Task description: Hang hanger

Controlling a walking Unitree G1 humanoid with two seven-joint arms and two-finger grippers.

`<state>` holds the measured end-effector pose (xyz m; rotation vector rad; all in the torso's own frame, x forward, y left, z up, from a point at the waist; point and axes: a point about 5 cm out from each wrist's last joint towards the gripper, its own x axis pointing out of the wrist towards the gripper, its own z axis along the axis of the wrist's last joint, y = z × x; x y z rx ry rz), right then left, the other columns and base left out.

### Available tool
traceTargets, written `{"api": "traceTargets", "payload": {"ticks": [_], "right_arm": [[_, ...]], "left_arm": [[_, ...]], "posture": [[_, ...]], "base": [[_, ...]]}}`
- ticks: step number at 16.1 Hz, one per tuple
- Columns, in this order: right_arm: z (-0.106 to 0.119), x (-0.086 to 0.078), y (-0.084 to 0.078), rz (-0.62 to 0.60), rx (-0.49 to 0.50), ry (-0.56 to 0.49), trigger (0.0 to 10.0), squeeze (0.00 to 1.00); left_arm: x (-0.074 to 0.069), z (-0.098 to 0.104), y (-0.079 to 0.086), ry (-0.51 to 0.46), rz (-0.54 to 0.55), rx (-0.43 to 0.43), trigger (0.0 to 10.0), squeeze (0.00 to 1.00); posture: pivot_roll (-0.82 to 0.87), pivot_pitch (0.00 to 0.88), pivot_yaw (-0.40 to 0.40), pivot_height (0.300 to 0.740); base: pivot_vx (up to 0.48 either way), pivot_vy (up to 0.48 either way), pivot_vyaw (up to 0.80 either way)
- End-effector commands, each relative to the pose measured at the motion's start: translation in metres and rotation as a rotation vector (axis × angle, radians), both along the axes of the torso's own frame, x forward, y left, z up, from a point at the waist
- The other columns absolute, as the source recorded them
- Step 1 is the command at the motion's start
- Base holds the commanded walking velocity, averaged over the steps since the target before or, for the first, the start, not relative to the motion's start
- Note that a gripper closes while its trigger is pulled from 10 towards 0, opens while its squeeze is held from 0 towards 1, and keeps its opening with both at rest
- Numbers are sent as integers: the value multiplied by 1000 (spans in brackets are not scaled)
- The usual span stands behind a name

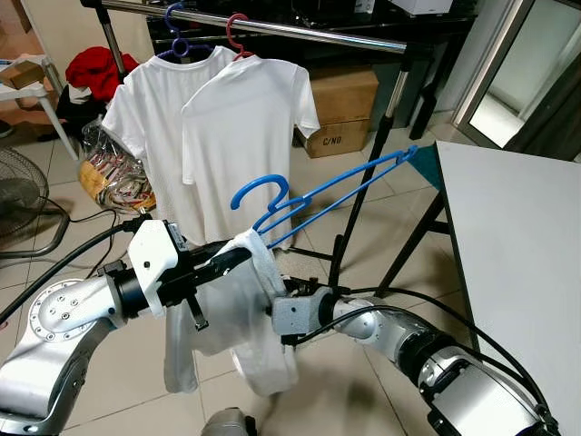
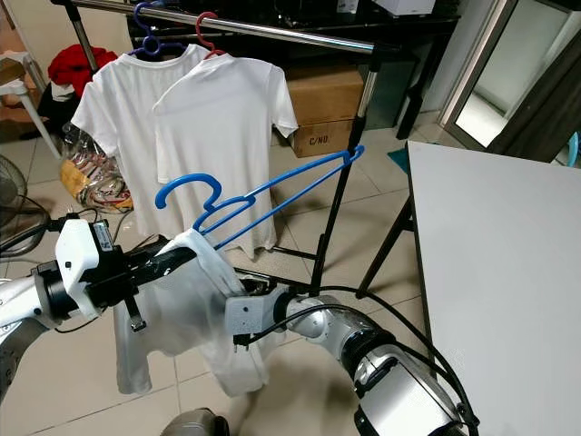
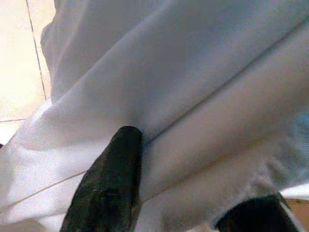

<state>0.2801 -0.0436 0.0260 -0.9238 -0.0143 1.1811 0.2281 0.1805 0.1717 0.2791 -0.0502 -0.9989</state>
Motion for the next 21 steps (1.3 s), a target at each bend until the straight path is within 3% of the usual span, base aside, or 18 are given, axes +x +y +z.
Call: {"api": "traceTargets", "payload": {"ticks": [1, 6, 10, 15, 21], "right_arm": [[7, 6, -3, -5, 13, -16, 0, 0], [19, 22, -12, -124, 80, -6, 0, 0], [21, 25, -12, -153, 108, 0, 0, 0], [41, 52, -24, -369, 132, -167, 0, 0], [60, 67, -31, -483, 170, -299, 0, 0]], "left_arm": [[1, 4, 0, -27, -12, 8, 10000, 0], [1, 4, 0, -27, -14, 23, 10000, 0], [1, 4, 0, -30, -14, 22, 10000, 0], [-1, 6, -4, -37, -25, 18, 10000, 0], [-6, 7, -10, -31, -22, -39, 10000, 0]], "posture": [[145, 0, -23, 740], [142, 0, -23, 740], [143, 0, -23, 740], [145, 0, -23, 740], [144, 0, -23, 740]], "base": [[0, 0, 0], [0, 0, 0], [0, 0, 0], [0, 0, 0], [0, 0, 0]]}}
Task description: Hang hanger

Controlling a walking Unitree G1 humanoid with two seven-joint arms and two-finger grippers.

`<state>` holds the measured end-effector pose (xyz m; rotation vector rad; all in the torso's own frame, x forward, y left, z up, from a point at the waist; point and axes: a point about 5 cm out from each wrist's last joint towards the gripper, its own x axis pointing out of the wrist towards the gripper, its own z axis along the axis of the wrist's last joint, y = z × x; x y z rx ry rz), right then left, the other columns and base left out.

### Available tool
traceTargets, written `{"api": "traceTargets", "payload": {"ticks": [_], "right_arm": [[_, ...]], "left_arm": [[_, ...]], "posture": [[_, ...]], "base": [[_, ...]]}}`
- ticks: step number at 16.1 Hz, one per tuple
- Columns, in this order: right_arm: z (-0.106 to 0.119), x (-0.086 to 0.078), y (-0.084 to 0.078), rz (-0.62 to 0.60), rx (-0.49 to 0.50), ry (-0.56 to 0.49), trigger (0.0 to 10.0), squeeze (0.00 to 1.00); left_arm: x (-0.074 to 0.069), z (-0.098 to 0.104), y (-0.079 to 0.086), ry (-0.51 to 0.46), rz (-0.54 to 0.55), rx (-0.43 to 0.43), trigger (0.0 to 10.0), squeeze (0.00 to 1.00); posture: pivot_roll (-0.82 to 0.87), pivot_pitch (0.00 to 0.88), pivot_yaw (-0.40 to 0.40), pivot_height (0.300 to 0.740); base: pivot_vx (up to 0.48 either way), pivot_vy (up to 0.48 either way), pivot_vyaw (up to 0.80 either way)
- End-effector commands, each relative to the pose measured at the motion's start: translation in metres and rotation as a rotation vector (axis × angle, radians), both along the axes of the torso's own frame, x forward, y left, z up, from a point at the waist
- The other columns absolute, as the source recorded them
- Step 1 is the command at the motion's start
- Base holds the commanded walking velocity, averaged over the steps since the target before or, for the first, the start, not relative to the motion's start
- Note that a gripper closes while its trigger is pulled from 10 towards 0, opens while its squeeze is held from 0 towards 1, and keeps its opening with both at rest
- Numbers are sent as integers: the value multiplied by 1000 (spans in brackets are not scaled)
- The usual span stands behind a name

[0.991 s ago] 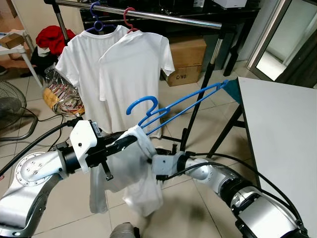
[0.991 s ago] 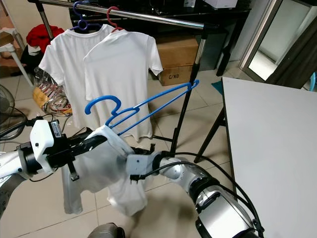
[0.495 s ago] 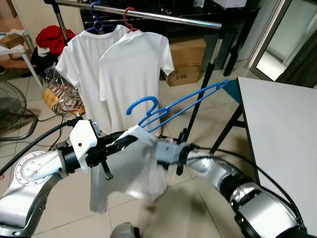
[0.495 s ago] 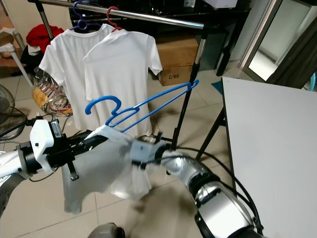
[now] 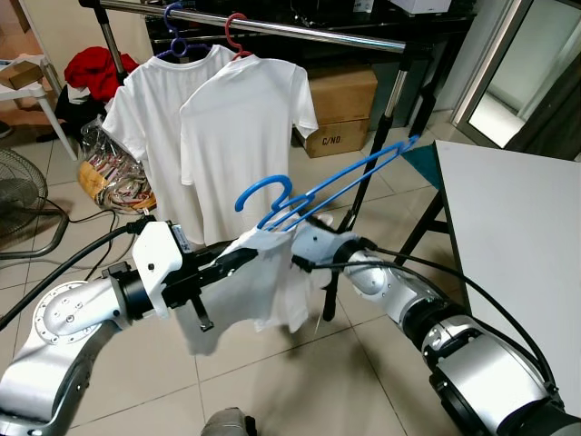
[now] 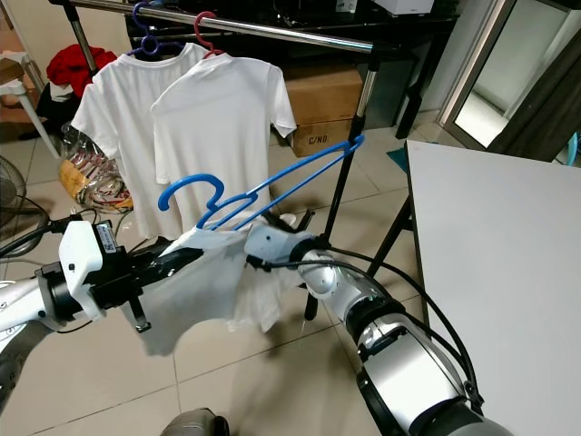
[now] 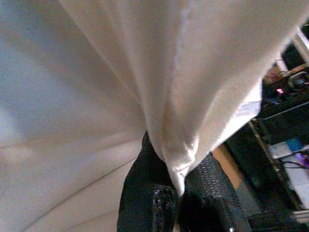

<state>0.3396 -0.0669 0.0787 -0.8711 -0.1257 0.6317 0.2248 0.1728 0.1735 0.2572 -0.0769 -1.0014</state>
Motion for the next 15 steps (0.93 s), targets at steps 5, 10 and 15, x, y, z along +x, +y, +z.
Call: {"api": "traceTargets", "payload": {"ticks": [5, 10, 15], "right_arm": [[18, 19, -21, -133, -22, -72, 4902, 0], [33, 25, -24, -160, -8, -166, 10000, 0], [56, 29, -18, -139, 72, -307, 10000, 0]], "left_arm": [[-20, 10, -3, 28, 4, -177, 10000, 0], [-31, -2, -5, 87, 41, -220, 10000, 0], [-30, -13, -11, 143, 77, -270, 10000, 0]], "posture": [[144, 0, -18, 740], [157, 0, -24, 740], [148, 0, -30, 740]], "base": [[0, 0, 0], [0, 0, 0], [0, 0, 0]]}}
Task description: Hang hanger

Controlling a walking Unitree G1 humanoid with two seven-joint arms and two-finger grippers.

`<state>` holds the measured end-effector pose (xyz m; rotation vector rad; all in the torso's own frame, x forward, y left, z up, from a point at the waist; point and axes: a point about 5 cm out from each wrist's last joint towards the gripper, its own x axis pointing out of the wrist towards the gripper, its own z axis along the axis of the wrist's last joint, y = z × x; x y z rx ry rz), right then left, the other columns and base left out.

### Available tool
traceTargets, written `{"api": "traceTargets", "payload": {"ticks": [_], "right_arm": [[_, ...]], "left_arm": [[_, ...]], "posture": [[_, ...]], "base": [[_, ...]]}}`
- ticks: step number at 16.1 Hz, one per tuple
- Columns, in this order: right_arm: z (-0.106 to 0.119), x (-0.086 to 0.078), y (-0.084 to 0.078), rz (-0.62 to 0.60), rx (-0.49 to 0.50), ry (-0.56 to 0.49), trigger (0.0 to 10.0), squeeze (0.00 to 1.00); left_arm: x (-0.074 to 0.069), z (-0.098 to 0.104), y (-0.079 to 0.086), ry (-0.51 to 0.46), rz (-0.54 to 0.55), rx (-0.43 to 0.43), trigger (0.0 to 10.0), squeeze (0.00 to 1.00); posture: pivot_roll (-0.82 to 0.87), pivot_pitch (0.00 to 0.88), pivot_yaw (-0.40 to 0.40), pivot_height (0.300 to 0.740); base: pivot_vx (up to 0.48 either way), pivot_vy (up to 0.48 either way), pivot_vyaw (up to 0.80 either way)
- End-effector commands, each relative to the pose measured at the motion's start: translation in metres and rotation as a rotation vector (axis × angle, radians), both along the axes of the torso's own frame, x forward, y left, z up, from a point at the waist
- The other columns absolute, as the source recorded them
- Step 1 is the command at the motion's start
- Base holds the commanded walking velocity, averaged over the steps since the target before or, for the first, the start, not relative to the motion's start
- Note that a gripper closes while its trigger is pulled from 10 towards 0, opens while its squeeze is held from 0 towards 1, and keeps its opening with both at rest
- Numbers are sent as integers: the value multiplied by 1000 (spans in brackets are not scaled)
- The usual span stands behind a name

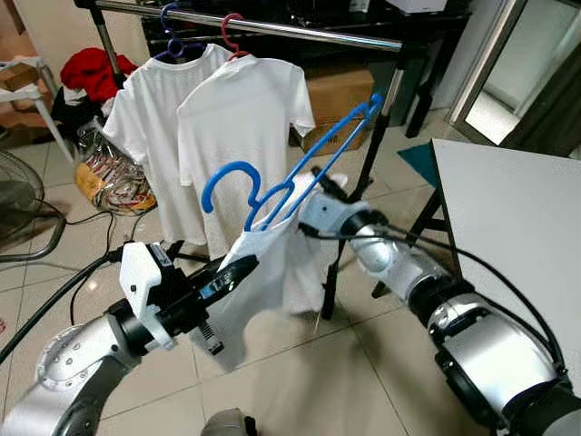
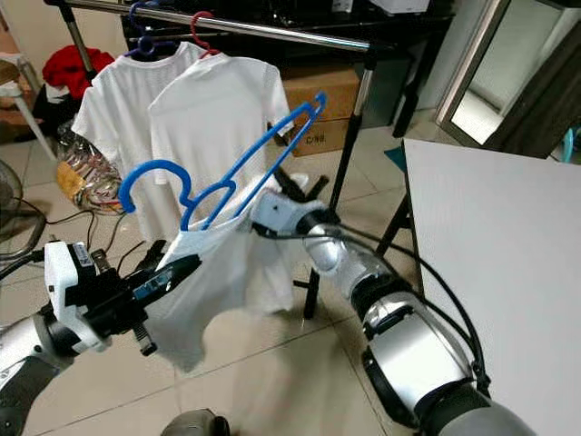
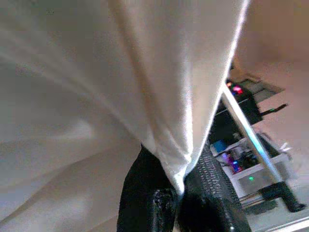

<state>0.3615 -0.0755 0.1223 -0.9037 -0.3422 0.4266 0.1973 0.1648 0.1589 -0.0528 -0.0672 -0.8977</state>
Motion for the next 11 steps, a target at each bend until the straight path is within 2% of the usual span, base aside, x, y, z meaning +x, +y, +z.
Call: {"api": "traceTargets", "payload": {"ticks": [1, 2, 3, 5, 7, 10, 11], "right_arm": [[15, 6, -6, -15, 15, -70, 10000, 0], [15, 5, -5, 1, 6, -72, 10000, 0], [11, 0, 0, 74, 7, -47, 10000, 0], [5, -7, 4, 145, -20, -39, 10000, 0], [-3, -15, 6, 205, -29, -14, 10000, 0], [-11, -21, 7, 250, -30, 42, 10000, 0], [-21, -26, 8, 291, -54, 113, 10000, 0]], "left_arm": [[-2, -4, -5, 17, -11, -2, 10000, 0], [-1, -8, -5, 31, 0, -1, 10000, 0], [1, -19, -2, 65, 60, -1, 10000, 0], [6, -25, 5, 70, 134, 8, 10000, 0], [20, -24, 21, 26, 268, 32, 10000, 0], [30, -17, 34, -19, 342, 20, 10000, 0], [32, -15, 35, -30, 342, 18, 10000, 0]], "posture": [[148, 0, -30, 740], [148, 0, -30, 740], [148, 0, -30, 740], [147, 0, -30, 740], [147, 0, -30, 740], [145, 0, -32, 740], [145, 0, -32, 740]], "base": [[0, 0, 0], [0, 0, 0], [0, 0, 0], [0, 0, 0], [0, 0, 0], [0, 0, 0], [0, 0, 0]]}}
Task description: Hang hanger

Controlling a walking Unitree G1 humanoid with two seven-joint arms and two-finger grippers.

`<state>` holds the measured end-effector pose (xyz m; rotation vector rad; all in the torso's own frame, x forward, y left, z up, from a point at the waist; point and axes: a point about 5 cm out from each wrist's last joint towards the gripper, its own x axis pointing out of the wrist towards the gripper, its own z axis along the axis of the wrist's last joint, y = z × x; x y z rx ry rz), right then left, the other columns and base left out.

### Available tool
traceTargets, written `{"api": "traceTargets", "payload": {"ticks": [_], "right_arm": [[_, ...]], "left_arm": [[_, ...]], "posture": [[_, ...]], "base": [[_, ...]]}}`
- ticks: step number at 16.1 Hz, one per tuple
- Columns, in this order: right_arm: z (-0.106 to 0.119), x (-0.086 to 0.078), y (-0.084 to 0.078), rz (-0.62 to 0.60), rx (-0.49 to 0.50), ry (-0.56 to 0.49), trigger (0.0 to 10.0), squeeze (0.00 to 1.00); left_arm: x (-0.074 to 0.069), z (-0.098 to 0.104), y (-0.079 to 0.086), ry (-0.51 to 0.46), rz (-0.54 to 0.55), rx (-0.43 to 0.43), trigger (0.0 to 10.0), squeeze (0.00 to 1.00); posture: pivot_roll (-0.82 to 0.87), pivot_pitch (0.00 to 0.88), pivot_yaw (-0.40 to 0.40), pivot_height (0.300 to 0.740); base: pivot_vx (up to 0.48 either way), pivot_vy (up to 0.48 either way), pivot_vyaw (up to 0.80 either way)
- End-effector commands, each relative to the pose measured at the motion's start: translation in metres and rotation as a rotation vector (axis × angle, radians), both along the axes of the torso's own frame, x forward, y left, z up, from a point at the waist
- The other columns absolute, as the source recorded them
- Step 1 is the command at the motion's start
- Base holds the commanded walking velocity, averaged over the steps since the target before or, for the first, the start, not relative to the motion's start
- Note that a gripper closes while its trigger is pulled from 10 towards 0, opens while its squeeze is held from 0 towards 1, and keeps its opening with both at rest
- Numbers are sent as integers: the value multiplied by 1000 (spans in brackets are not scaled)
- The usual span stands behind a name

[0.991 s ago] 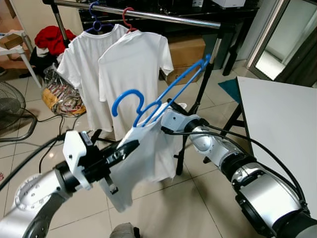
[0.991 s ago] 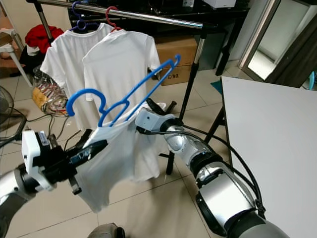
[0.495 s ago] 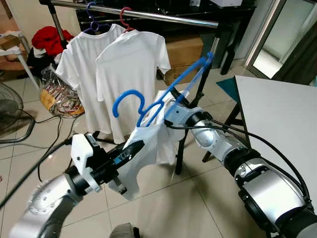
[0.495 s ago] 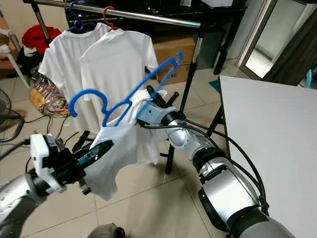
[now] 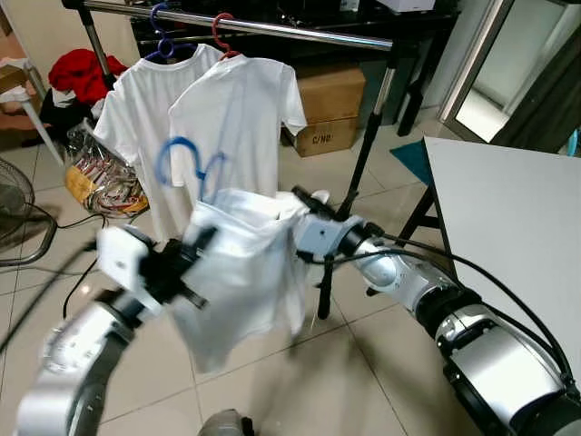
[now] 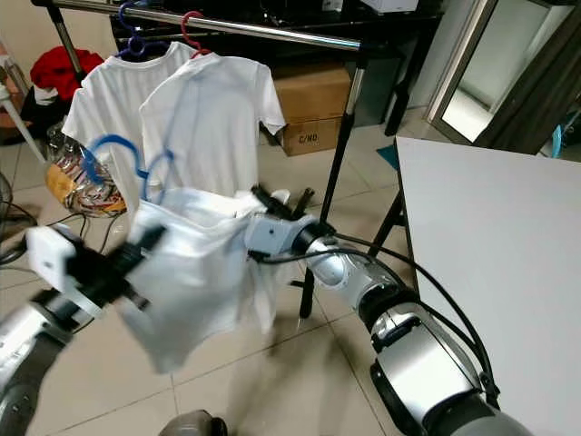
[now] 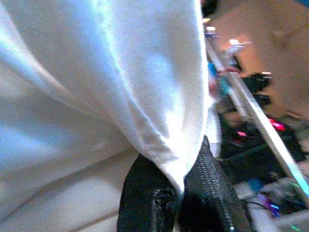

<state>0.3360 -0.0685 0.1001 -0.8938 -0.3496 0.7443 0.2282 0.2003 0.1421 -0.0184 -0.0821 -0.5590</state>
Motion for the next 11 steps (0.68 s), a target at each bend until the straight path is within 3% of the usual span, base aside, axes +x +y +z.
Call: {"api": "traceTargets", "payload": {"ticks": [1, 3, 7, 11], "right_arm": [[-8, -6, 1, 35, -19, 52, 10000, 0], [-23, -9, -6, 0, -73, 128, 10000, 0], [-34, -13, -9, -57, -50, 186, 10000, 0], [-12, -1, -4, -132, 119, 117, 10000, 0]], "left_arm": [[2, 2, 0, -8, -15, -1, 10000, 0], [-5, -3, -6, 30, -78, -20, 10000, 0], [-15, -9, -16, 66, -139, -56, 10000, 0], [-23, -15, -30, 100, -194, -112, 10000, 0]], "posture": [[136, 0, -31, 740], [134, 0, -30, 740], [134, 0, -30, 740], [143, 0, -33, 740]], "base": [[0, 0, 0], [0, 0, 0], [0, 0, 0], [0, 0, 0]]}}
